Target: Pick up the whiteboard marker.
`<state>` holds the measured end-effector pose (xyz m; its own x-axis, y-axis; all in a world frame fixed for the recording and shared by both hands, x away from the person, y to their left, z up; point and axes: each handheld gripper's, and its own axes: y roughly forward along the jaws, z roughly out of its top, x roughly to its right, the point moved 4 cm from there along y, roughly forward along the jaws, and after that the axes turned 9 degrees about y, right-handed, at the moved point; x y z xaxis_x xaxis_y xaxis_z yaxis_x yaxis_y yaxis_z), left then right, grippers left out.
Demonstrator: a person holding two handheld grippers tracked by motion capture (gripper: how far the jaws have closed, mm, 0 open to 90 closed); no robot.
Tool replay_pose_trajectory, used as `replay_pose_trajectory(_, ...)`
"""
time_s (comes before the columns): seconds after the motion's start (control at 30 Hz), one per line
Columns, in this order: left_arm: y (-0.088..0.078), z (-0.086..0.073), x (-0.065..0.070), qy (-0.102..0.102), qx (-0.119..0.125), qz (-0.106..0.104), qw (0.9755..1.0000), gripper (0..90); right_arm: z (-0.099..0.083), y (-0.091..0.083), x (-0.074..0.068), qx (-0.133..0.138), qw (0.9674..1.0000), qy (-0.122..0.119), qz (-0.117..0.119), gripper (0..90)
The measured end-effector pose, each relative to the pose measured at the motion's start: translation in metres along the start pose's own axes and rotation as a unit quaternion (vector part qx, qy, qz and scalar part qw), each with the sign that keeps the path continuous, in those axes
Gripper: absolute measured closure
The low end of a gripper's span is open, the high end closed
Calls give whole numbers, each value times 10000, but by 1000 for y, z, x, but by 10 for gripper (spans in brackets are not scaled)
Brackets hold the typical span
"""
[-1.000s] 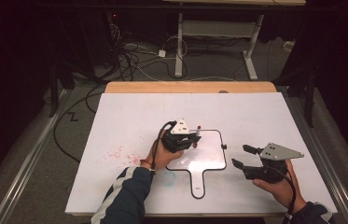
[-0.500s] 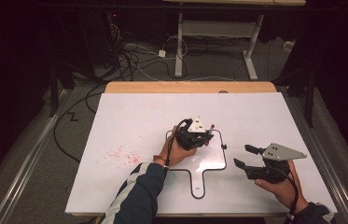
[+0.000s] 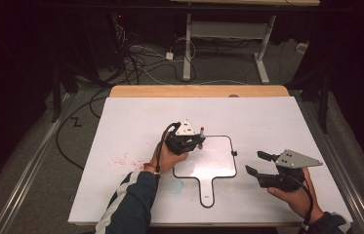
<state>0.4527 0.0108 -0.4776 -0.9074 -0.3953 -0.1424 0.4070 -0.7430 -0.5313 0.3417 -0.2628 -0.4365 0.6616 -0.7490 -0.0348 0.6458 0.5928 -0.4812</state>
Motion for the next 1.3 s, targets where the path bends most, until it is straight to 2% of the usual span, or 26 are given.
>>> replay_pose_trajectory(0.2, 0, 1, 11, 12, 83, -147, 9999, 791, 0, 1, 0, -16, 10000, 18, 7, 345)
replay_pose_trajectory(0.4, 13, 12, 37, 195, 213, -405, 9988, 791, 0, 2, -1, -7, 10000, -10, 27, 345)
replay_pose_trajectory(0.47, 15, 15, 42, 303, 202, -371, 9986, 791, -1, 3, -1, -38, 10000, -11, 23, 344)
replay_pose_trajectory(0.6, 14, 14, 39, 247, 175, -414, 9987, 791, 0, 2, -2, -24, 10000, -17, 26, 345)
replay_pose_trajectory(0.67, 11, 12, 35, 241, 110, -370, 9990, 791, 0, 1, -2, -15, 10000, -25, 18, 345)
replay_pose_trajectory(0.77, 0, 4, 28, 109, 73, -344, 9993, 791, 0, 1, -1, -24, 10000, -18, 4, 344)
replay_pose_trajectory(0.97, -20, -9, 22, 92, -44, -207, 9997, 791, 0, 1, -1, -26, 10000, -20, -24, 345)
replay_pose_trajectory(1.07, -25, -13, 20, 24, -8, -198, 9998, 791, 0, 1, -1, -17, 10000, -23, -23, 345)
replay_pose_trajectory(1.3, -25, -14, 22, -31, 101, -145, 9998, 790, 1, 5, -1, -29, 10000, -22, -15, 345)
